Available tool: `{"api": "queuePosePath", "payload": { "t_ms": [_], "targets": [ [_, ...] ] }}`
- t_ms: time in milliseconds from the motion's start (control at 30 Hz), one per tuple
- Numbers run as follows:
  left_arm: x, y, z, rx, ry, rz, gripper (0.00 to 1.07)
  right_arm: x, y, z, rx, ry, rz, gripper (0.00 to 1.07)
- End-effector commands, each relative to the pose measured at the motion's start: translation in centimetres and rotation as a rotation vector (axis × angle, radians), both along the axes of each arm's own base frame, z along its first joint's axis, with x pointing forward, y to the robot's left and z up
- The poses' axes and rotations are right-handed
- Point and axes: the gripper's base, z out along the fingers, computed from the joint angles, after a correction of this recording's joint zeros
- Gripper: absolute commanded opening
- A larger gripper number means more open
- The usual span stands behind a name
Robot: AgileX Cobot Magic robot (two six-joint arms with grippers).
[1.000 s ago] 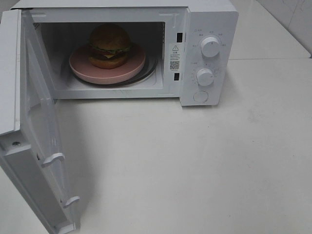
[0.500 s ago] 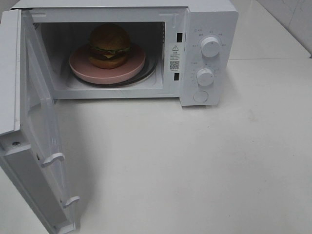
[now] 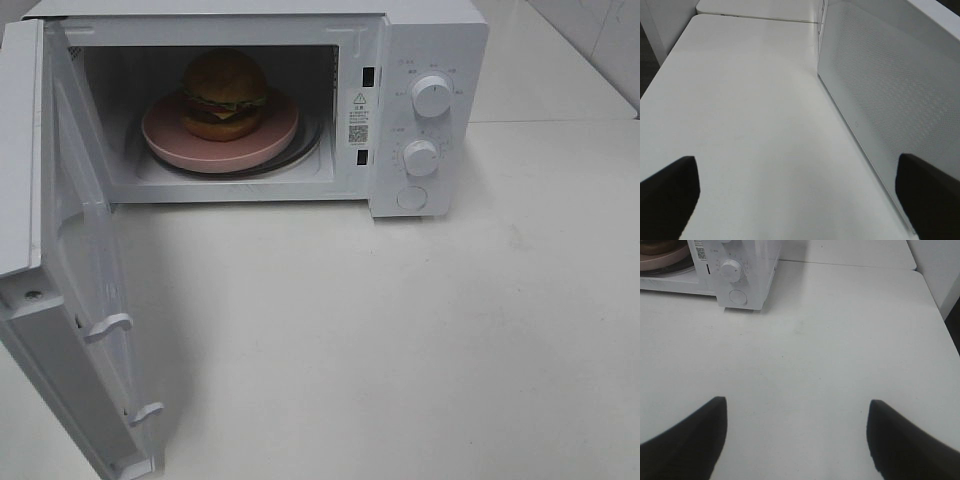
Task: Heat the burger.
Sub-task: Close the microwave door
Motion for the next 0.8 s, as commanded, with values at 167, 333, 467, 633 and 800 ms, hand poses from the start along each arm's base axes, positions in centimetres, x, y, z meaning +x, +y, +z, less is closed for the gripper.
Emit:
{"api": "queuePosePath", "payload": {
  "t_ms": [167, 333, 467, 633, 800],
  "targets": [
    [-0.15, -0.04, 0.04, -0.009, -0.025, -0.006, 1.02, -0.28, -0.01, 0.04, -0.006, -0.041, -0.002, 0.76],
    [-0.15, -0.04, 0.04, -0.009, -0.025, -0.006, 1.02, -0.28, -0.01, 0.04, -0.006, -0.041, -0.002, 0.76],
    [-0.15, -0.04, 0.04, -0.009, -0.025, -0.006, 1.02, -0.28, -0.01, 0.04, -0.006, -0.041, -0.002, 0.76],
    [-0.15, -0.04, 0.04, -0.009, -0.025, -0.006, 1.02, -0.28, -0.01, 0.04, -0.006, -0.041, -0.002, 0.76],
    [-0.17, -0.12, 0.16, -0.018, -0.033, -0.011, 1.02, -0.28, -0.01, 0.04, -0.006, -0.041, -0.002, 0.76]
  ]
}}
